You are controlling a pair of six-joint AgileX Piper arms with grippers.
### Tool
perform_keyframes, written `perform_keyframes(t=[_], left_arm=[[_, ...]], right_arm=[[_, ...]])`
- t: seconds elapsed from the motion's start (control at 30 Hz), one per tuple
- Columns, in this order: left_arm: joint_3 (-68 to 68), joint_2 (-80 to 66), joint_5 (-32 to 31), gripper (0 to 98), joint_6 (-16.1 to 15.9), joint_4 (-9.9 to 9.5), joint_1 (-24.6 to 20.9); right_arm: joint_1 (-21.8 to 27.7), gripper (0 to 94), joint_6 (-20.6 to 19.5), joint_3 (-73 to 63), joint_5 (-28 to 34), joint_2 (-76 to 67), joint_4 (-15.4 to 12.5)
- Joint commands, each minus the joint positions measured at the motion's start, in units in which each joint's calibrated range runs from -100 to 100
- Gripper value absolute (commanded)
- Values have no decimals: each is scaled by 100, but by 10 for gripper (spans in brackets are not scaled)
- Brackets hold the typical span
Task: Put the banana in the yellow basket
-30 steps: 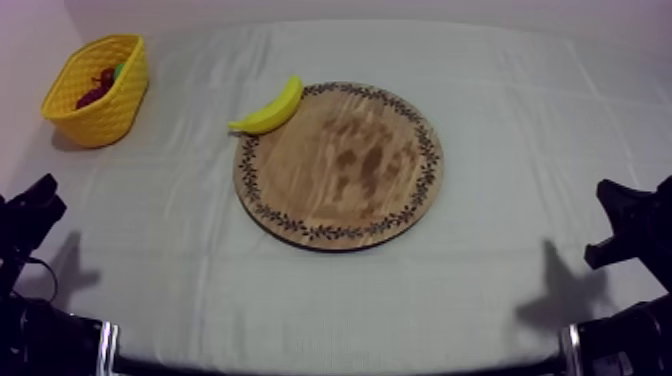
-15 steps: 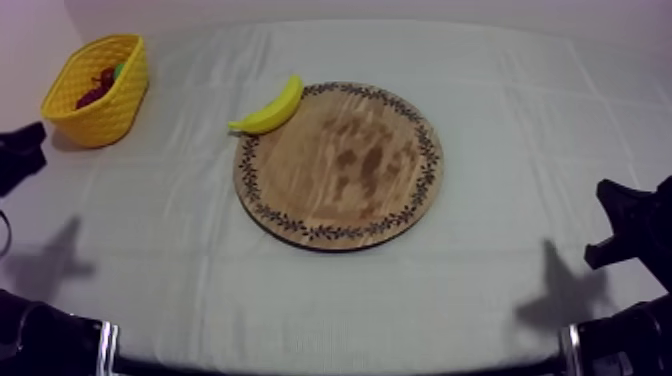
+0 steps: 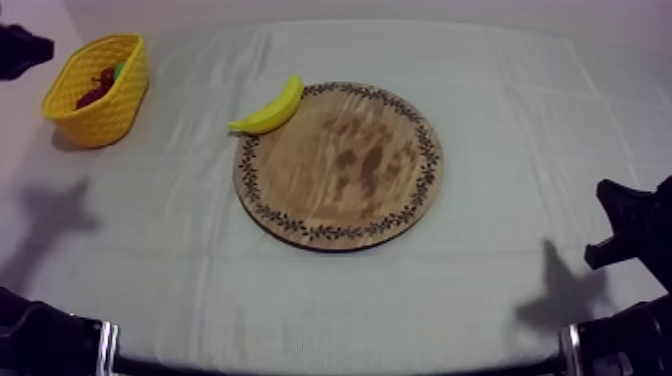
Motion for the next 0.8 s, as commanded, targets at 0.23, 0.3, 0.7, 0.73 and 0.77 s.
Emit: perform_keyframes(t=[0.23, 0.3, 0.7, 0.73, 0.77], left_arm=[[-1824, 2108, 691, 0, -69, -64, 579], [-2003, 2399, 716, 0, -77, -72, 708], [-3291, 4234, 1174, 61, -50, -177, 1385], [-3403, 4371, 1192, 77, -50, -180, 1417], [-3512, 4497, 1205, 94, -50, -179, 1444]], right_arm=[[1, 2, -2, -3, 3, 3, 0], [1, 2, -1, -3, 3, 3, 0], [1, 2, -1, -3, 3, 3, 0], [1, 2, -1, -3, 3, 3, 0], [1, 2, -1, -3, 3, 3, 0]])
